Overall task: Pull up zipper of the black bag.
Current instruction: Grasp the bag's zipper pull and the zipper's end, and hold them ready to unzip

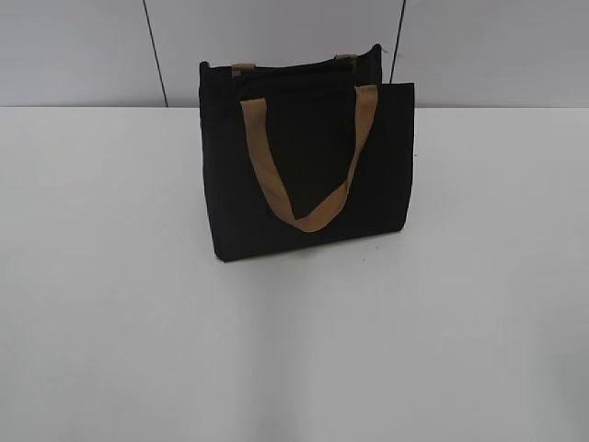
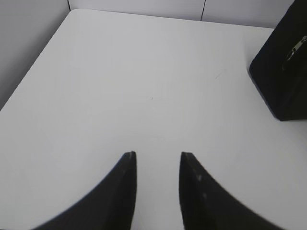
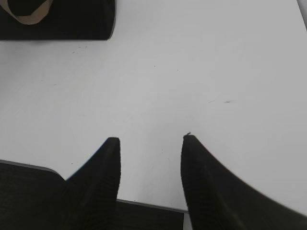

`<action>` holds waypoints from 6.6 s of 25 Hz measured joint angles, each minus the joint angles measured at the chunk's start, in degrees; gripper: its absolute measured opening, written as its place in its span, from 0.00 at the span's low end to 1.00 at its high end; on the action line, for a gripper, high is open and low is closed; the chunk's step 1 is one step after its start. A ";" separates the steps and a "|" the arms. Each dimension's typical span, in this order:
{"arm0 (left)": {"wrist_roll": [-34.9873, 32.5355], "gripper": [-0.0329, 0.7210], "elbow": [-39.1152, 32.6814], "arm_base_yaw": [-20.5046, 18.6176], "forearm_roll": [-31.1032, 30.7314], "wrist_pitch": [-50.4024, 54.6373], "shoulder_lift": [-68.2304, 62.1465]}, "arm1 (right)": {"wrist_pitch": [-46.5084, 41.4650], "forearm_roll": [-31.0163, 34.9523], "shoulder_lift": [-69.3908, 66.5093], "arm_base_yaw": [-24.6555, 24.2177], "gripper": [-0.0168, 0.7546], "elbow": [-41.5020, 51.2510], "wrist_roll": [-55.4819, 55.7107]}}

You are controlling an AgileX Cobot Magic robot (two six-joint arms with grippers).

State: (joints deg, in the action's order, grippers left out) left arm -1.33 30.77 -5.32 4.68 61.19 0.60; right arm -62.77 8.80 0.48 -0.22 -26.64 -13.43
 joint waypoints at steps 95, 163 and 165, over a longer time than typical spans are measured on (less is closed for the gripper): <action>12.14 0.76 16.29 18.64 -34.25 -118.20 -122.71 | 0.00 -0.01 0.00 0.00 0.44 0.00 0.00; 18.87 0.07 16.95 23.90 -37.12 -78.73 -86.42 | 1.31 7.72 0.00 0.00 0.44 0.00 -0.27; 19.20 0.07 16.52 25.46 -37.14 -77.80 -84.57 | 1.70 9.63 0.00 0.00 0.44 -0.13 -2.10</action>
State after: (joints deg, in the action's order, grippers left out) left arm 17.87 47.29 20.14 -32.45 -16.62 -83.97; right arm -61.08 18.44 0.48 -0.22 -26.77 -15.53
